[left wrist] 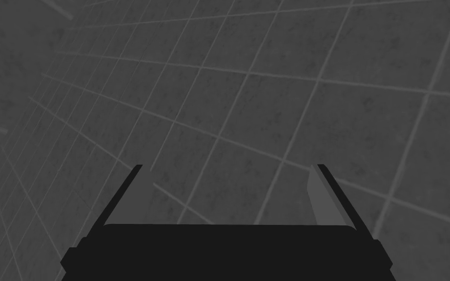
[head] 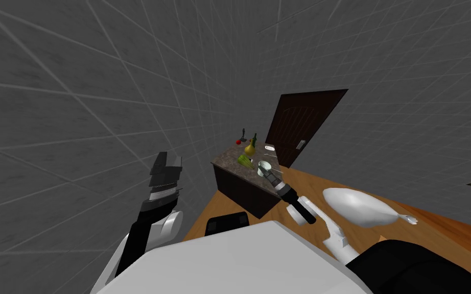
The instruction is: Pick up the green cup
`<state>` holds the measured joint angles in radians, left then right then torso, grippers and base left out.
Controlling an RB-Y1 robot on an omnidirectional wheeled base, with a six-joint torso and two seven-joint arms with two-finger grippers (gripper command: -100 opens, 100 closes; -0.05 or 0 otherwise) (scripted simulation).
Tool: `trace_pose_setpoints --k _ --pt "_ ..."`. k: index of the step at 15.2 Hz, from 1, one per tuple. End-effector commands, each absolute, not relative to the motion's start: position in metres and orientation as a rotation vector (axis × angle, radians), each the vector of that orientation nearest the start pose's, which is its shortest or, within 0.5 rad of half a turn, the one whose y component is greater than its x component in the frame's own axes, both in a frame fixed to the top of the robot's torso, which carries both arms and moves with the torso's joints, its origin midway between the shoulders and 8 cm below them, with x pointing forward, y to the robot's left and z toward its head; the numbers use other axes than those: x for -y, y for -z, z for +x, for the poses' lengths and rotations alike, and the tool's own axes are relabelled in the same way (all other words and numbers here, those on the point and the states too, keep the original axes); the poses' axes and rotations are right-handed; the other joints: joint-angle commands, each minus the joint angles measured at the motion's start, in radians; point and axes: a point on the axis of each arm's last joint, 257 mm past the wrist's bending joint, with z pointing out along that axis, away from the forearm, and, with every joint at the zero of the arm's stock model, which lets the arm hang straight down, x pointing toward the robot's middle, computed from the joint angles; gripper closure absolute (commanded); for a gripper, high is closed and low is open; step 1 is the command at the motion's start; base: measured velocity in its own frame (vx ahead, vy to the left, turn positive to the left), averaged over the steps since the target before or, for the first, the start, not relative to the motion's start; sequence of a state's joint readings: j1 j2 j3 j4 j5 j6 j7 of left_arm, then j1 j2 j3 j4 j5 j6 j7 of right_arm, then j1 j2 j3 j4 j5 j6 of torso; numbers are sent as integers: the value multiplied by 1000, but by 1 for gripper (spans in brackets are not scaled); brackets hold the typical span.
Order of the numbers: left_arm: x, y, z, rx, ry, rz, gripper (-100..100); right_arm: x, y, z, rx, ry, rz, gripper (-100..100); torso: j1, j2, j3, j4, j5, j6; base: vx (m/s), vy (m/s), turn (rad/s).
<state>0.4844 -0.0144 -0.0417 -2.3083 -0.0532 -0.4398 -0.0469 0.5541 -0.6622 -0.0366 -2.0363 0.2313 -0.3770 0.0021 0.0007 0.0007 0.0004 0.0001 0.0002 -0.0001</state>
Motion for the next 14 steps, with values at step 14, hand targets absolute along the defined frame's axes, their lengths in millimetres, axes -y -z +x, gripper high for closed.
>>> trace_pose_setpoints --k 14 --pt "-260 -30 352 -655 1267 -636 0 372 212 364 -1830 -565 20 -100 0 0 0 0 0 0 -13 18 34"
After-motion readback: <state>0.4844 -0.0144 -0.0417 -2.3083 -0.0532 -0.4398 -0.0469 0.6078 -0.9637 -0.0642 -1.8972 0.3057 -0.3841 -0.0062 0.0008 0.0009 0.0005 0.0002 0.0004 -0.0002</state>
